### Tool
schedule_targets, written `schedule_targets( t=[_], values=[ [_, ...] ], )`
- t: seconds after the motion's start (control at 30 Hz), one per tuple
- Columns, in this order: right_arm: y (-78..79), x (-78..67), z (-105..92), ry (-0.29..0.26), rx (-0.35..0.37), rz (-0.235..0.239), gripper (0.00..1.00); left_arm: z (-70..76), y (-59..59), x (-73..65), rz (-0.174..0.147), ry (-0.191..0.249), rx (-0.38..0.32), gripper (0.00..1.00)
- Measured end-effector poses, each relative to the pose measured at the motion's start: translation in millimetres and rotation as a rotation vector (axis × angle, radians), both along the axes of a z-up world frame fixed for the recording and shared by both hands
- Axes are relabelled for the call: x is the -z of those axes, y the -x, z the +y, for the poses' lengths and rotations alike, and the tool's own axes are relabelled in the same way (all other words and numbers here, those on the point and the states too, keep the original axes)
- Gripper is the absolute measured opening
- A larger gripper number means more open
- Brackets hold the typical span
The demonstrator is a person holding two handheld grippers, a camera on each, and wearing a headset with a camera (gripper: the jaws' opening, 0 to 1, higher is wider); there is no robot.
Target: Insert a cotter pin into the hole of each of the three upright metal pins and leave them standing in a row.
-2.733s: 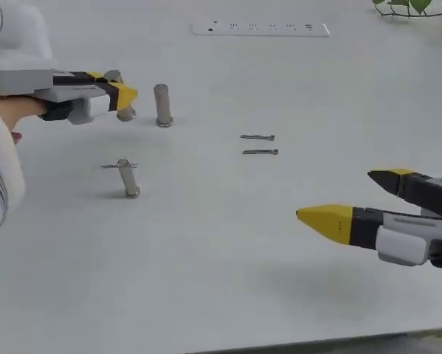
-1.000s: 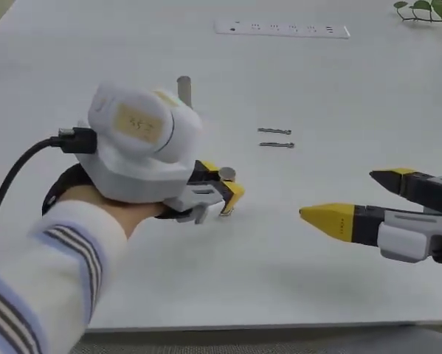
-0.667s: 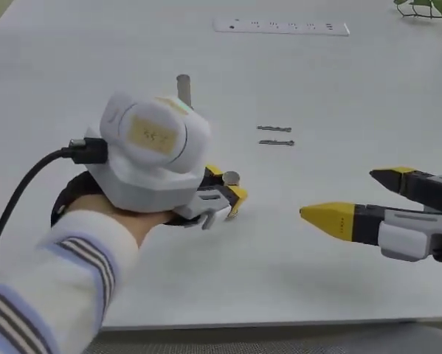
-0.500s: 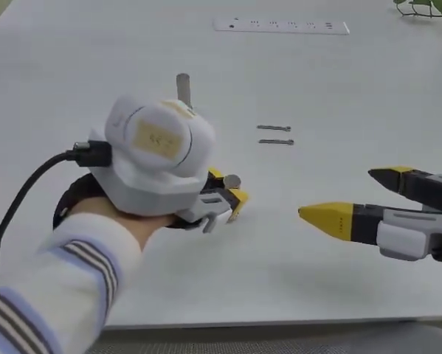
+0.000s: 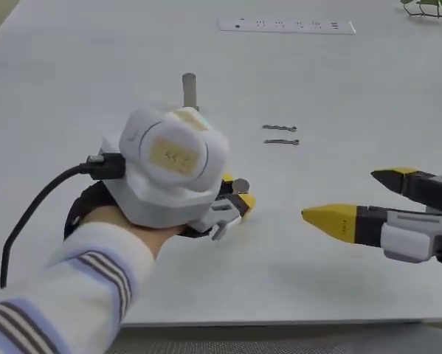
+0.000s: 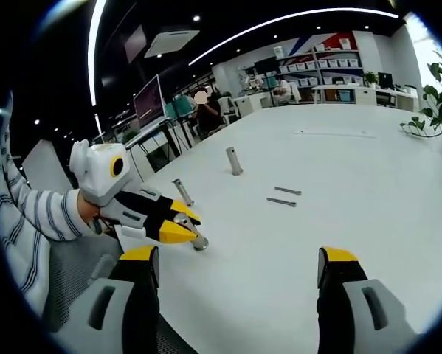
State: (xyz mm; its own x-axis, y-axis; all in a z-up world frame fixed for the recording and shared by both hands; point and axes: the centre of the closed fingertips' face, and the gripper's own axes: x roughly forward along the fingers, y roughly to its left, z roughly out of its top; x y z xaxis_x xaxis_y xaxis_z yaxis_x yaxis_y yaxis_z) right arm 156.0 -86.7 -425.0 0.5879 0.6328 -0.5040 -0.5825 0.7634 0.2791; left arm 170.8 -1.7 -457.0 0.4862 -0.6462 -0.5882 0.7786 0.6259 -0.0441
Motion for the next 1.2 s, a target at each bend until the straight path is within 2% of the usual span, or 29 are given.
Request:
schedule_targets(
  t=[0.07,0.23,0.33,0.43,0.5,0.57,0.7,0.77,0.8,0.83,1.0,1.1,1.13,1.17,1.2],
  values=[
    [-0.4,0.0,0.0,0.002,0.002,0.001,0.88,-0.4,1.0,-0.1,-0.004,0.000,0.008,0.10],
    [-0.4,-0.9,1.1,0.001,-0.004,-0.002,0.87,-0.2,1.2,-0.8,0.024,0.020,0.008,0.11],
    [-0.3,-1.4,1.5,0.003,-0.005,-0.004,0.87,-0.2,1.8,-2.4,0.026,0.026,0.025,0.11],
    [-0.5,-2.0,1.3,0.001,-0.004,-0.004,0.87,-0.9,2.3,-8.3,0.019,0.039,0.048,0.16],
    [-0.5,-2.1,1.1,0.001,-0.004,-0.004,0.87,0.4,1.3,-15.7,-0.043,0.009,0.096,0.23],
    [-0.3,-2.4,1.1,0.002,-0.005,-0.005,0.87,2.5,5.1,-17.1,-0.041,-0.004,0.120,0.31],
    [-0.5,-3.8,0.9,0.005,-0.011,-0.009,0.87,8.1,11.3,-29.9,-0.077,0.023,0.172,0.41],
    [-1.0,-4.7,0.5,0.003,-0.010,-0.010,0.87,9.7,16.9,-37.3,-0.117,0.027,0.236,0.47],
    [-1.4,-5.3,0.1,0.003,-0.009,-0.012,0.87,12.1,19.8,-41.3,-0.147,0.021,0.265,0.49],
    [-1.9,-5.5,-0.3,0.003,-0.007,-0.013,0.87,15.0,22.6,-41.8,-0.137,0.021,0.263,0.53],
    [-2.1,-5.7,-2.2,0.010,-0.009,-0.015,0.86,25.4,33.1,-49.9,-0.090,0.109,0.252,0.65],
    [-1.6,-5.4,-3.6,0.018,-0.012,-0.015,0.86,31.6,35.8,-55.1,-0.040,0.203,0.204,0.71],
    [-1.5,-5.5,-3.9,0.019,-0.013,-0.016,0.86,33.7,35.4,-60.6,-0.034,0.263,0.183,0.72],
    [-1.5,-5.6,-4.6,0.021,-0.013,-0.015,0.86,36.5,34.7,-63.3,-0.032,0.291,0.167,0.75],
    [-1.3,-5.6,-5.0,0.022,-0.014,-0.014,0.85,38.6,34.2,-64.0,-0.033,0.298,0.159,0.78]
  ],
)
